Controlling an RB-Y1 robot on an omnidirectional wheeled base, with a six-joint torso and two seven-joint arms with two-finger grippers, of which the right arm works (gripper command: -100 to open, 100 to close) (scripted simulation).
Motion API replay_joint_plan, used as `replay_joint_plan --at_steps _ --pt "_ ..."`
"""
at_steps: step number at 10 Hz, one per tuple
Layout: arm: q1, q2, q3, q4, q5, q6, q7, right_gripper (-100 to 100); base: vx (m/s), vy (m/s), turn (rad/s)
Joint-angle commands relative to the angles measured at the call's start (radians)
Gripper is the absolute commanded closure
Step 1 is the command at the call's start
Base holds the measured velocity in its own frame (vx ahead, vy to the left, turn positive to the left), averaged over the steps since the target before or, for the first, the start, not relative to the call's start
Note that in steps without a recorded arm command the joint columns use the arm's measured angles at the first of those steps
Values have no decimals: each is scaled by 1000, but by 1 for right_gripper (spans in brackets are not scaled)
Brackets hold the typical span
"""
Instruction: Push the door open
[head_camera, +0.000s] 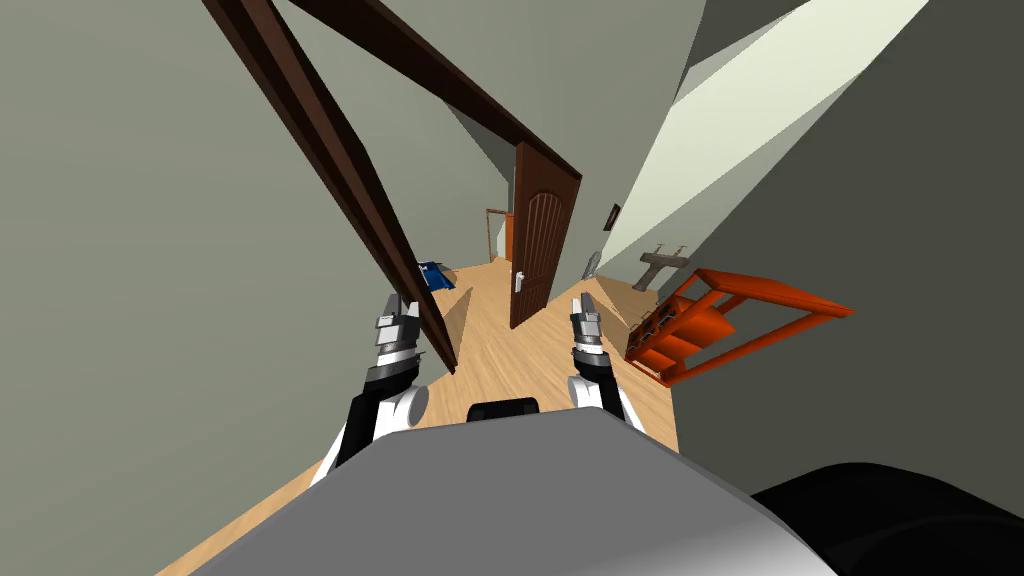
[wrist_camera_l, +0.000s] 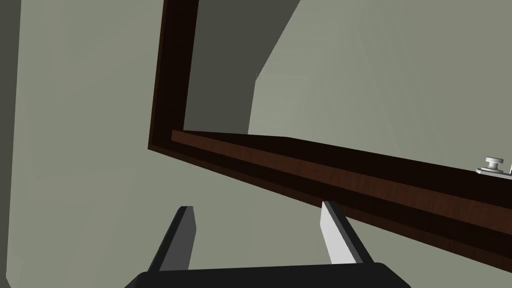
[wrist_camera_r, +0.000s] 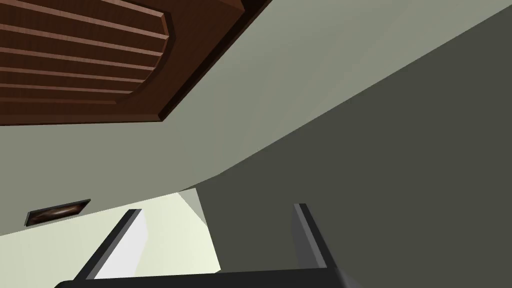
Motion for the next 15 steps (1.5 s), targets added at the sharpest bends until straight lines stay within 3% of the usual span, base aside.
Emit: replay_joint_plan --at_steps 1,5,11,12,15 --pt "-18 -7 3 29 -2 2 -5 -100 115 -17 57" --pt "-62 -21 9 97 -6 6 -17 -100 45 -69 40" --pt "-160 -47 22 246 -16 16 -44 -100 78 -80 61" --pt "-160 -47 22 251 -16 16 -44 -100 49 -65 21" --pt "-222 -59 31 349 -22 23 -62 -100 66 -80 69"
